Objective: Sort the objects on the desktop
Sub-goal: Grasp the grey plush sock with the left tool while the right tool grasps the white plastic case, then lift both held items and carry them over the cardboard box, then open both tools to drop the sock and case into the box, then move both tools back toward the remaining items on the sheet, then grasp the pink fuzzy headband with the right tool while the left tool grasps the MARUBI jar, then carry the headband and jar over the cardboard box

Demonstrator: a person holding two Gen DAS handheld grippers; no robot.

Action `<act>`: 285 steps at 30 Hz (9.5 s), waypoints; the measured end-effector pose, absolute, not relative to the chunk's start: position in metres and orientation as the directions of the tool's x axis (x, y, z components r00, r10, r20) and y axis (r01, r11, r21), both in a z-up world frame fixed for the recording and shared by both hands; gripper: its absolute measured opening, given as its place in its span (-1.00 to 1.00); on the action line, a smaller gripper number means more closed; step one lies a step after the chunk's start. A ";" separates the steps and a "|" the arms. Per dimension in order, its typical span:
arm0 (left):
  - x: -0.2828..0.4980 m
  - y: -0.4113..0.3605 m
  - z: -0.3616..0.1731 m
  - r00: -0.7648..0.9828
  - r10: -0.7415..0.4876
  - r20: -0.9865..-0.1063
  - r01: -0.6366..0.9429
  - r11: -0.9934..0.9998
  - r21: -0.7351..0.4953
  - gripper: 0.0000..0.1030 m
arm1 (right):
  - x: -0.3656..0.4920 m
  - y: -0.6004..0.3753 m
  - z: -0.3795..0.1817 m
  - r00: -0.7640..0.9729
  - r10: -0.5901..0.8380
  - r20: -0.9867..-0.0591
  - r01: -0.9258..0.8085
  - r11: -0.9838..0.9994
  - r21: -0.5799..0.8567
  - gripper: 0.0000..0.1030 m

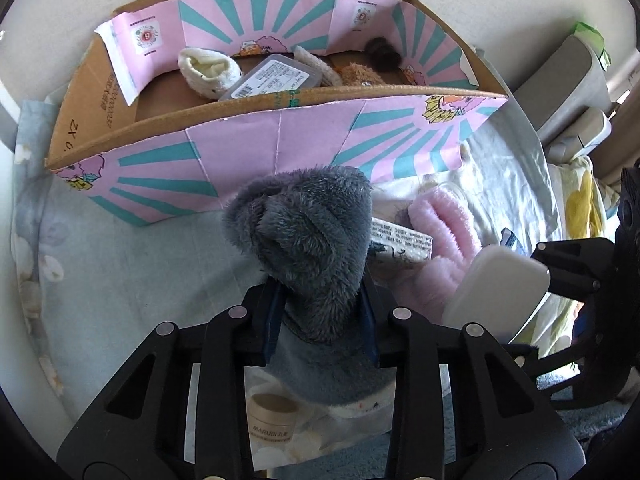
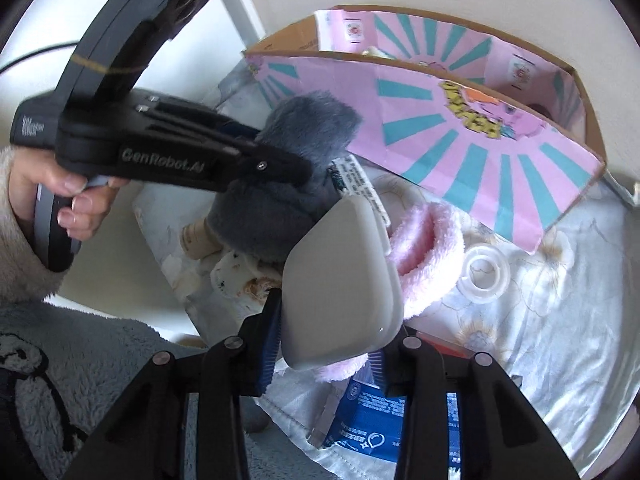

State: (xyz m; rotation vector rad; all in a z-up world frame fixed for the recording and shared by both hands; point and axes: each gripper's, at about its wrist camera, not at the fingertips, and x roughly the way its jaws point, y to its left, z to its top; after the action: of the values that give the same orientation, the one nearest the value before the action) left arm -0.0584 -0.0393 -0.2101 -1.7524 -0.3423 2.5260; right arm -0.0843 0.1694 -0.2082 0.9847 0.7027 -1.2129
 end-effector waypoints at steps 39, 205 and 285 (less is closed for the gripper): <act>-0.042 -0.045 -0.196 -0.394 0.164 -0.904 0.073 -0.975 -0.209 -0.60 | -0.113 0.182 -0.176 0.204 -0.519 -0.830 0.959 -0.064 0.276 -0.78; 0.055 -0.066 -0.248 -0.428 0.113 -0.896 -0.014 -0.993 -0.119 0.07 | -0.142 0.153 -0.217 0.202 -0.371 -0.906 0.811 -0.456 0.367 -0.18; -0.181 -0.116 -0.124 -0.490 0.090 -0.867 0.025 -0.993 -0.117 -0.41 | -0.184 0.019 -0.107 0.146 -0.514 -0.845 0.893 -0.300 0.336 -0.59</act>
State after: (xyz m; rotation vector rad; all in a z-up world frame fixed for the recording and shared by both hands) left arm -0.1813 -0.1158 -0.1240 -1.5659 -0.1764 2.6742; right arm -0.1839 0.0186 -0.1074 1.1953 0.4392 -1.4757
